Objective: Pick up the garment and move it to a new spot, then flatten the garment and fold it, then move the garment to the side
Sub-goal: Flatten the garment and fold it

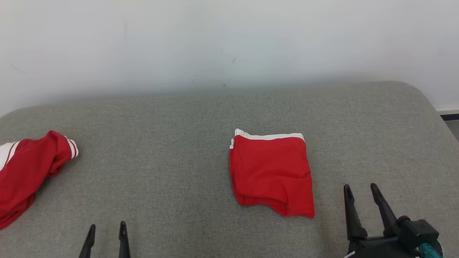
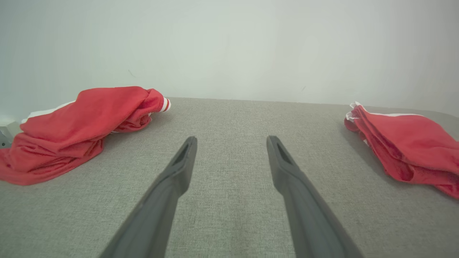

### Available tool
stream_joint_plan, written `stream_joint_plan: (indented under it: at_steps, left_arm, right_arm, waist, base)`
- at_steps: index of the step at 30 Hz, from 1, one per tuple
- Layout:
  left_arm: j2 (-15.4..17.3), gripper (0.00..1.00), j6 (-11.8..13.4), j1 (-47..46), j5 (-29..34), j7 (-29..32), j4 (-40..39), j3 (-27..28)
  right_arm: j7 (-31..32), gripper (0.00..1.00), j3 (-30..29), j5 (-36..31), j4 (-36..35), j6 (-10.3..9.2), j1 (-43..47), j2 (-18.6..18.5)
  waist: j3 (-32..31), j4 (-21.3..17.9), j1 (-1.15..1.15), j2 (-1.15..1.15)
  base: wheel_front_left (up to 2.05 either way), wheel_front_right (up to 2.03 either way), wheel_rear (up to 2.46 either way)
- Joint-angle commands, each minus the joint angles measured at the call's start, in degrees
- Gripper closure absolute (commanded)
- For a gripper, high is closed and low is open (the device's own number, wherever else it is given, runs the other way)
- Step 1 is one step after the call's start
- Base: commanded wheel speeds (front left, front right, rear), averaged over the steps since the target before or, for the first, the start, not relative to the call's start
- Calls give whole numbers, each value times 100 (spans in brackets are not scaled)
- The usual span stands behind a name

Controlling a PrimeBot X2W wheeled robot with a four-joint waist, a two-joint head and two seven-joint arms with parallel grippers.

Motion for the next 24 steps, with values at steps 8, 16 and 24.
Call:
stream_joint_plan:
  at_steps: [8,16,24]
  left_arm:
    - [-5,0,-110,163,380,-16,-34,-139]
    - [-5,0,-107,171,487,-16,-39,-132]
    - [-5,0,-126,198,587,-16,-29,-140]
  right_arm:
    - [-12,0,-120,-209,-82,-14,294,288]
    - [-13,0,-163,-261,-24,-14,337,371]
    - [-13,0,-140,-308,45,-14,354,387]
  waist:
    - [-80,77,1,0]
    - [-93,113,1,0]
    - [-88,112,1,0]
  base:
    - [0,0,0]
    - [0,0,0]
    - [0,0,0]
